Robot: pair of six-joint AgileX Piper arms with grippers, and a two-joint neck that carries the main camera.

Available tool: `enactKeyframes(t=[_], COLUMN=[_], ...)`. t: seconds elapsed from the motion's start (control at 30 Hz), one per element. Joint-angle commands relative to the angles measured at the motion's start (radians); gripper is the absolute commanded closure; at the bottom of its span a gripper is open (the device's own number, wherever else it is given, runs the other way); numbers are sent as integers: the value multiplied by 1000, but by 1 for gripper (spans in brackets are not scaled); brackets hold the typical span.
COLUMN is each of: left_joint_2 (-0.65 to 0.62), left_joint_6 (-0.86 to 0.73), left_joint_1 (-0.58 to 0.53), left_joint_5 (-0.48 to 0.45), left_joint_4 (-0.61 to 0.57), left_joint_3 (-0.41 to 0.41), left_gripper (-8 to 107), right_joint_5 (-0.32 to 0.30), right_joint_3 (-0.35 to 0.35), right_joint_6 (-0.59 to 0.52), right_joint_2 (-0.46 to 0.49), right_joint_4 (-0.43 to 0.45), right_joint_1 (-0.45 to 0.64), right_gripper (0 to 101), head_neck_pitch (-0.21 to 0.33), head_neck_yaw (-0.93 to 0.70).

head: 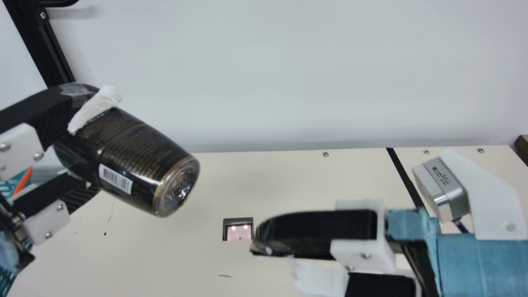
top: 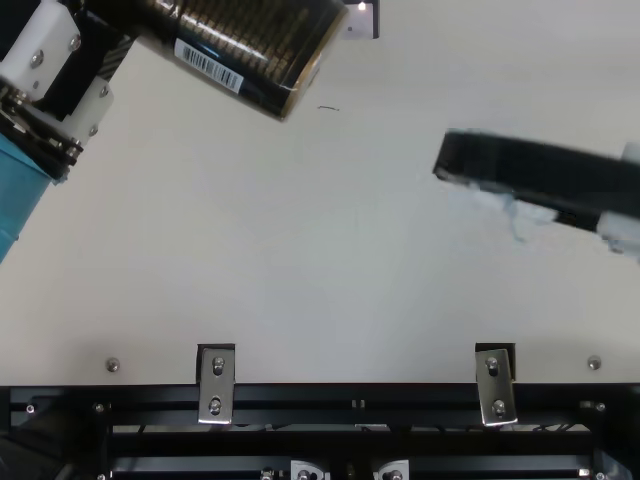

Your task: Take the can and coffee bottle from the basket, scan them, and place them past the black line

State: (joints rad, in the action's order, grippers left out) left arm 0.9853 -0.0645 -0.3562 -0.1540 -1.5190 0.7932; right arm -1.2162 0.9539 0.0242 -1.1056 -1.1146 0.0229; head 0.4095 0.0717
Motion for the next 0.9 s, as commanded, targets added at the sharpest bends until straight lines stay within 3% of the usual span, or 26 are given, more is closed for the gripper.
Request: enactKeyframes(t=[0.0, 0.2, 0.4, 0.87], left_joint_2=[0, 0, 0, 0], left_joint_6=[0, 0, 0, 0], left_joint_1=[0, 0, 0, 0], left_joint_5=[0, 0, 0, 0], left_joint_4=[0, 0, 0, 0], left_joint_3=[0, 0, 0, 0], left_gripper=[89, 89, 89, 89], right_joint_5=[-4, 30, 99, 265], right_joint_3=[-2, -8, -13, -4], right_joint_6=[96, 169, 205, 181], right_joint_2=[-4, -14, -28, -97], right_joint_4=[-77, -197, -260, -381], right_joint_1=[-2, -33, -104, -278], right_gripper=[0, 0, 0, 0], head_neck_pitch=[16, 16, 16, 16], head_neck_yaw=[10, 10, 10, 10])
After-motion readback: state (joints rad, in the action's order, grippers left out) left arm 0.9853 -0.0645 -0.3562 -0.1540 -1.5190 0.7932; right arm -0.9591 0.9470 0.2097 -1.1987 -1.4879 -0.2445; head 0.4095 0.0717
